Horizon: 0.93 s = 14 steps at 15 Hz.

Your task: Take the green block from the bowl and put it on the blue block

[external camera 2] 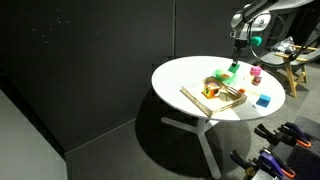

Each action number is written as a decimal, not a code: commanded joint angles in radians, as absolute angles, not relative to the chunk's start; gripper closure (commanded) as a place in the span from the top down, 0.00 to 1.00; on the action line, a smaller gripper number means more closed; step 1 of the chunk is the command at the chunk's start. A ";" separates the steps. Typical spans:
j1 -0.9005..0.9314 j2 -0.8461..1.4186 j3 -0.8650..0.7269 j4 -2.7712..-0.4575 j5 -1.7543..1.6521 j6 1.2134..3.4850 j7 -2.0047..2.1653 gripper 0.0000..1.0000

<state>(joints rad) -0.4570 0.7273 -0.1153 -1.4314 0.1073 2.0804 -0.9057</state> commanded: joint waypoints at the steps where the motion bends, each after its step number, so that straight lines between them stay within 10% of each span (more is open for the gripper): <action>1: -0.451 0.675 -0.125 -1.442 0.073 2.037 -0.879 0.30; 14: -0.439 0.520 -0.175 -1.561 -0.009 2.053 -0.813 0.30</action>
<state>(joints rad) -0.4526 0.5917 -0.1564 -1.4846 0.0207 2.0495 -0.8614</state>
